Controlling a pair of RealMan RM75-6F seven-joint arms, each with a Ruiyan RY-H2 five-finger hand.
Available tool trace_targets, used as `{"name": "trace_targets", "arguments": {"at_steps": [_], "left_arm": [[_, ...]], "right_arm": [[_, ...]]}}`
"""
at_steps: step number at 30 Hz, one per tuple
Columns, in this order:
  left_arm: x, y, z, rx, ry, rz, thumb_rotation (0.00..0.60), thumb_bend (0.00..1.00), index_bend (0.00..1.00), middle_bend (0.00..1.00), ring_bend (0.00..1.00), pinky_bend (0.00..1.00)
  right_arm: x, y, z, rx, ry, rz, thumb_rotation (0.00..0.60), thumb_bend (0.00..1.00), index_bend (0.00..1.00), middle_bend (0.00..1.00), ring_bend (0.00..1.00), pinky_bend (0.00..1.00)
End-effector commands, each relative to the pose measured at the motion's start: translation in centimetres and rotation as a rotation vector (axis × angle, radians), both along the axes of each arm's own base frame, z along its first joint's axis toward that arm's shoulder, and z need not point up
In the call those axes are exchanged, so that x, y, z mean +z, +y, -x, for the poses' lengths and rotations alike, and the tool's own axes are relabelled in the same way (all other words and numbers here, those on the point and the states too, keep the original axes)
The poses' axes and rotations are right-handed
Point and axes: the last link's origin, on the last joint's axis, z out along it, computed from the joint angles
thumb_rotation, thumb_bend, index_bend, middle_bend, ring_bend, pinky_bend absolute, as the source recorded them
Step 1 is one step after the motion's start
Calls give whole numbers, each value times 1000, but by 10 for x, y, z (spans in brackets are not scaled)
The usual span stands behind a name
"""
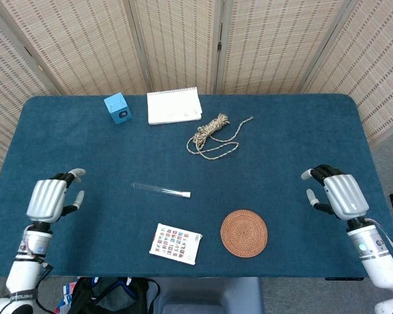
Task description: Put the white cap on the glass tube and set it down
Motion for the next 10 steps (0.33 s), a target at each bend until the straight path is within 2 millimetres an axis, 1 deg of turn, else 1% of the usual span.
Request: {"name": "trace_targets", "arguments": {"at_steps": [1,6,10], "left_arm": [[15,-25,20,3,3,-60,600,403,261,377,363,516],[22,-49,34,9,15,-133,600,403,254,363,354,464],[22,-62,39,30,13,-151,600,402,255,363,353,461]], "right_arm": [[5,20,13,-14,7,17,600,458,324,346,210,324],[9,41,22,-39,15,66,600,434,324,346,206,309],[12,53,27,-67,-1,97,600,400,324,346,206,309]]}}
